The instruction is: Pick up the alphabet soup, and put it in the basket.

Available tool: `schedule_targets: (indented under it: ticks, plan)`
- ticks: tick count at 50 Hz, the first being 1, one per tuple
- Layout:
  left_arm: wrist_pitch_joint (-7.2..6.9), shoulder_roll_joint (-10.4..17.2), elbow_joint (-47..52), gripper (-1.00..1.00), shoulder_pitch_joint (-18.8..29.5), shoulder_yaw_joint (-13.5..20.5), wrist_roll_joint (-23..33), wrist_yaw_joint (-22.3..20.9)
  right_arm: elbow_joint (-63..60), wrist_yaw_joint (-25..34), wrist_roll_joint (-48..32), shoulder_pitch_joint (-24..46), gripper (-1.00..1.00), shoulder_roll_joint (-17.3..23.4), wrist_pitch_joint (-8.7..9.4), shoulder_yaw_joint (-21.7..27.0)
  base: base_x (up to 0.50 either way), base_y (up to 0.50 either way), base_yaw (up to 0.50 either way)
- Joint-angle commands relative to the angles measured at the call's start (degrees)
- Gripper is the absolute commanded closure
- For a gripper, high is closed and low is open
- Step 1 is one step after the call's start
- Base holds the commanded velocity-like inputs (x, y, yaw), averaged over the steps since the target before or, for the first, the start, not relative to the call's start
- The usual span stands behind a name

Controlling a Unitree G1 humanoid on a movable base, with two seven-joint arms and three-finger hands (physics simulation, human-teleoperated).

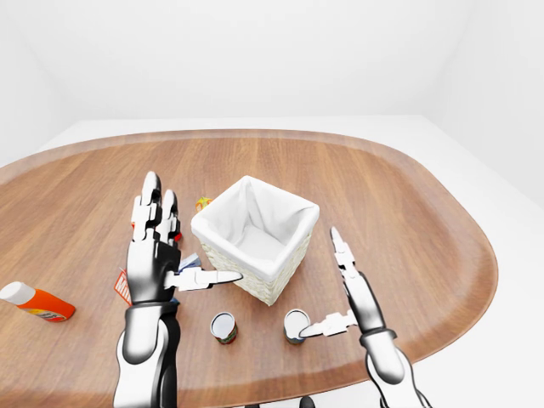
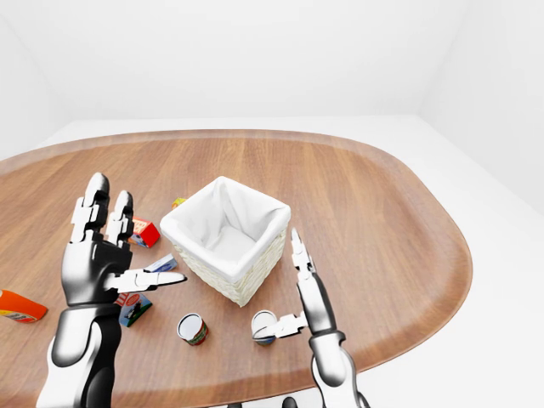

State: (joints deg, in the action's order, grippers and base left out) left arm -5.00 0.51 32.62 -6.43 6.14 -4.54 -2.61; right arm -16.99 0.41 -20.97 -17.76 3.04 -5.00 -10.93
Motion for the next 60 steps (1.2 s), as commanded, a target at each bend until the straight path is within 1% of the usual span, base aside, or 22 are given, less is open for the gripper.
schedule_targets:
  ticks: [1, 24, 37, 43, 60]
  plan:
    - [0.0, 0.0, 0.4, -1.0, -0.1, 0.0, 0.0, 0.0, 1.7, -1.0, -0.4, -1.7, -1.0, 0.7, 0.0, -1.2, 0.0, 0.0, 0.0]
    - [0.0, 0.0, 0.0, -1.0, -0.2, 0.5, -0.2, -0.4, 7.5, -1.6, -2.8, -1.9, -1.0, 1.3, 0.0, -2.6, 0.0, 0.0, 0.0]
    - [0.0, 0.1, -1.1, -1.0, 0.0, 0.3, -0.1, -0.4, 13.5, -2.0, -5.3, -0.3, -1.0, 0.9, 0.0, -3.6, 0.0, 0.0, 0.0]
    - [0.0, 0.1, -1.2, -1.0, -0.1, 0.2, 0.0, -0.5, 17.1, -3.3, -7.2, 0.7, -1.0, 0.6, 0.0, -4.7, 0.0, 0.0, 0.0]
    - [0.0, 0.0, -1.4, -1.0, -0.2, -0.1, 0.3, -0.4, 20.1, -3.5, -8.4, 1.7, -1.0, 0.3, 0.0, -4.7, 0.0, 0.0, 0.0]
